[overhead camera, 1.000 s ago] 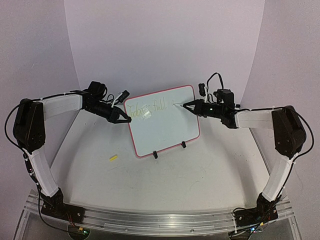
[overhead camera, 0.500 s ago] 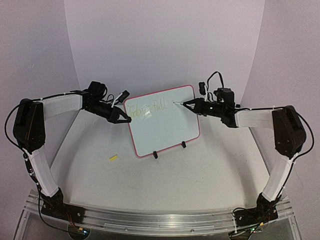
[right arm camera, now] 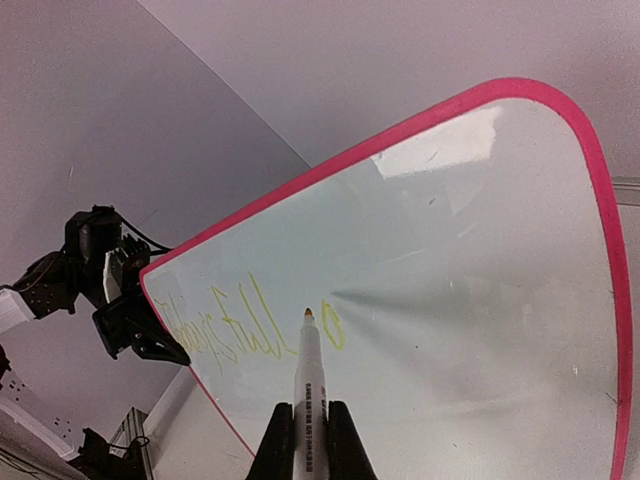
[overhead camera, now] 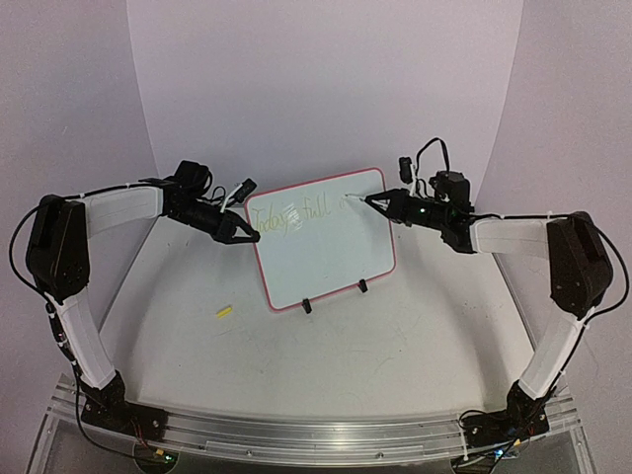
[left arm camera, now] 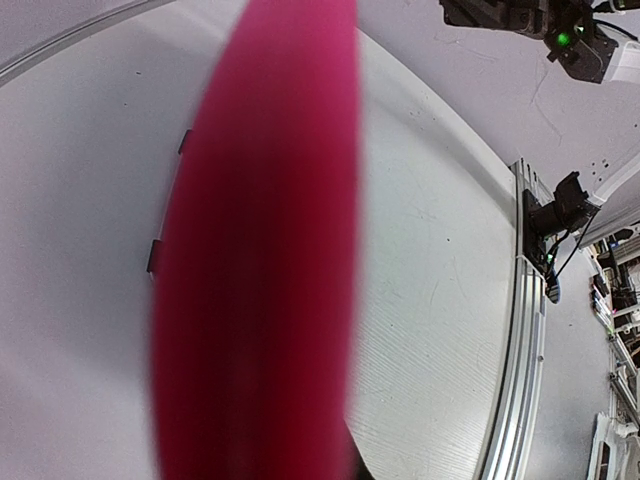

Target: Write a sentence on the whiteboard

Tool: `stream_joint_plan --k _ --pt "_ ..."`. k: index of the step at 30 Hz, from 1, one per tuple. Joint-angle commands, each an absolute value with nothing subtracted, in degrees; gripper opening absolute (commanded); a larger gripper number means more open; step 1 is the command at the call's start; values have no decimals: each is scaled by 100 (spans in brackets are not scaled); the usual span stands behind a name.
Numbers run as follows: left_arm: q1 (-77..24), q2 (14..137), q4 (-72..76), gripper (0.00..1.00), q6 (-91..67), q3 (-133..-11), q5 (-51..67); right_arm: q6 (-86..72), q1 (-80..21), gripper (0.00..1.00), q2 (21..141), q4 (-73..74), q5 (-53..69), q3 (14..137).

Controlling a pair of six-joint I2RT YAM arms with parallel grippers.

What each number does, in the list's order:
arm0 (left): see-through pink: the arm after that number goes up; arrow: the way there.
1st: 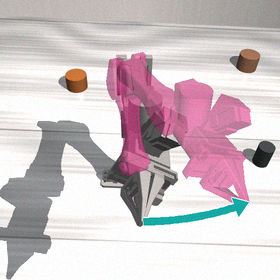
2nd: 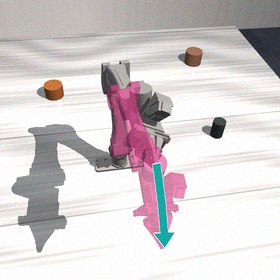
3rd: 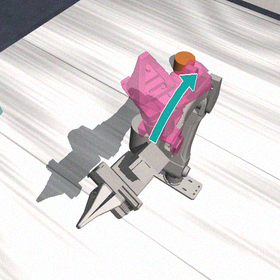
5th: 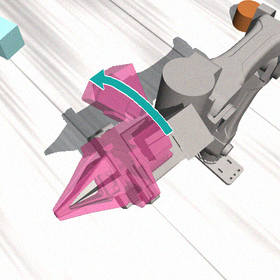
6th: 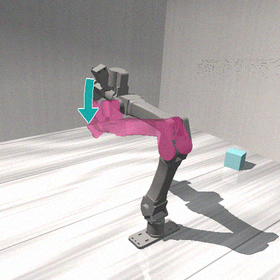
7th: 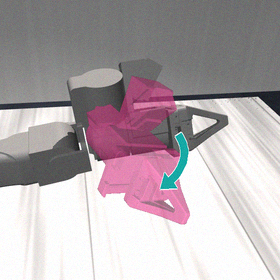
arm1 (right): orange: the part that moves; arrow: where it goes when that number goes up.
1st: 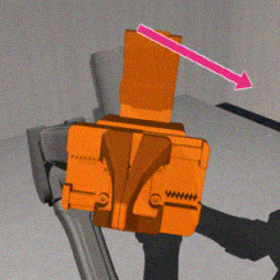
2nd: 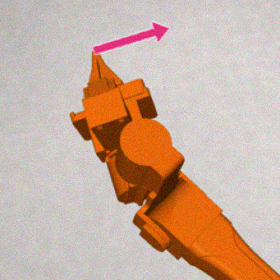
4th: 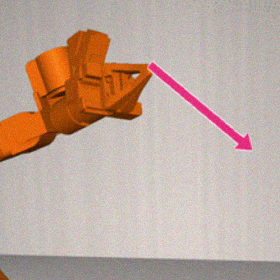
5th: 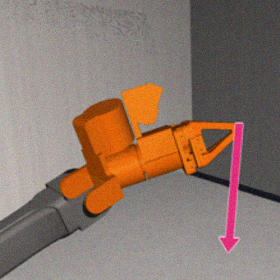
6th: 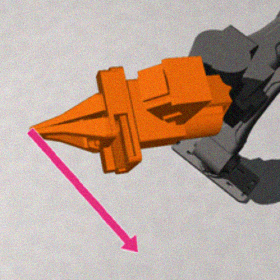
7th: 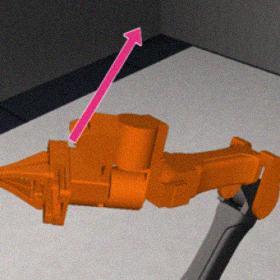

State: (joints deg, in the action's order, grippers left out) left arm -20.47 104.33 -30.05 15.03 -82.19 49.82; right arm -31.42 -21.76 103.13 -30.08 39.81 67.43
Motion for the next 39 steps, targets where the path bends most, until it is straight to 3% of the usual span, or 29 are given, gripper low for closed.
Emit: stream_joint_plan --k 1,39 --pt "-2232 10566 -3256 0 1706 -8327 4766 -3160 -2157 0 9910 -3355 3804 6644" --pt "-2242 10571 -3270 0 1717 -8332 4746 -2991 -2136 0 10747 -2953 3742 7373"
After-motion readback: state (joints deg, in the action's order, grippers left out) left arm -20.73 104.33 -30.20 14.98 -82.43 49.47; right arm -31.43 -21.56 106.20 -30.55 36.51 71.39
